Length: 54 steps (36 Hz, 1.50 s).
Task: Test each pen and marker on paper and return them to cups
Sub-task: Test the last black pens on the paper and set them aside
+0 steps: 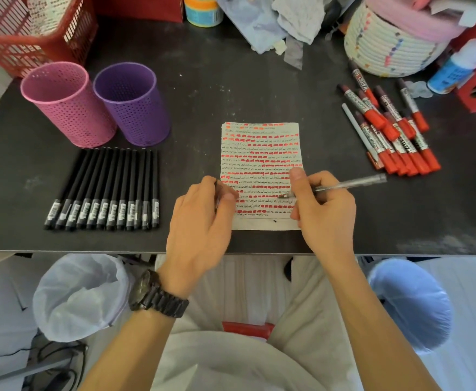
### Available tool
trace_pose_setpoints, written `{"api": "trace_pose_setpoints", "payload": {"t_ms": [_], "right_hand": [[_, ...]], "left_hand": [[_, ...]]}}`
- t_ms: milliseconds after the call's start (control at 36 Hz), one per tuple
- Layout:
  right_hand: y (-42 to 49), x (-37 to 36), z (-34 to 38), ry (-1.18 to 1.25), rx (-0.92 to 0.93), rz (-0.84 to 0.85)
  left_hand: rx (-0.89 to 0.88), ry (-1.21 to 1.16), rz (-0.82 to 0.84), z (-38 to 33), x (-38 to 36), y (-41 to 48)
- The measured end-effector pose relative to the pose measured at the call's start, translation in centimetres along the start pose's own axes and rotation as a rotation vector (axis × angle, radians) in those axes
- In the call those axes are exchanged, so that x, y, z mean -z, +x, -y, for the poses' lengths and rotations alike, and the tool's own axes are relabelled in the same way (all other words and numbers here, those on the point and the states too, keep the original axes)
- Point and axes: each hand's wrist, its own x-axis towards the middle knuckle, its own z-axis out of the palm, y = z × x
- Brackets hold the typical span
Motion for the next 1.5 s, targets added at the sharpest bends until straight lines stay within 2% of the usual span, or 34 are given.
{"api": "trace_pose_setpoints", "payload": {"t_ms": [56,111,333,528,694,833,972,1194,1500], "right_hand": [[0.2,0.2,0.0,0.029,-0.026,-0.008],[0.2,0.4,-0.2,0.057,-0.048,-0.002],[0.0,0.4,-1.0,0.122,-0.037,0.043],[-0.1,0.8,-1.3,0.307,-0.051,0.044],[-0.1,0.5,-1.1,0.267,-0.045,-0.034],[-0.1,1.0,-1.0,0.284,-0.016,0.042],[-0.2,1.0,-0.6,0.265,-0.056,0.04],[-0.2,1.5,-0.3,0.286,-0.005,0.204],[-0.3,1.4,0.3,0.321,0.001,0.241]], "left_hand": [[0.101,-0.17,0.014,-0.1,0.5,0.6],[0.122,-0.204,0.0,-0.1,0.8,1.0],[-0.02,0.007,-0.036,0.7,-0.1,0.7],[0.007,-0.127,-0.069,1.1,-0.3,0.6],[-0.032,-0.049,-0.035,1.3,-0.3,0.6],[-0.083,-0.013,-0.034,1.3,-0.2,0.6],[-0.1,0.02,-0.031,1.7,-0.3,0.6],[-0.153,0.005,-0.029,1.3,-0.2,0.6],[-0.159,0.077,-0.012,0.9,-0.1,0.6]]}}
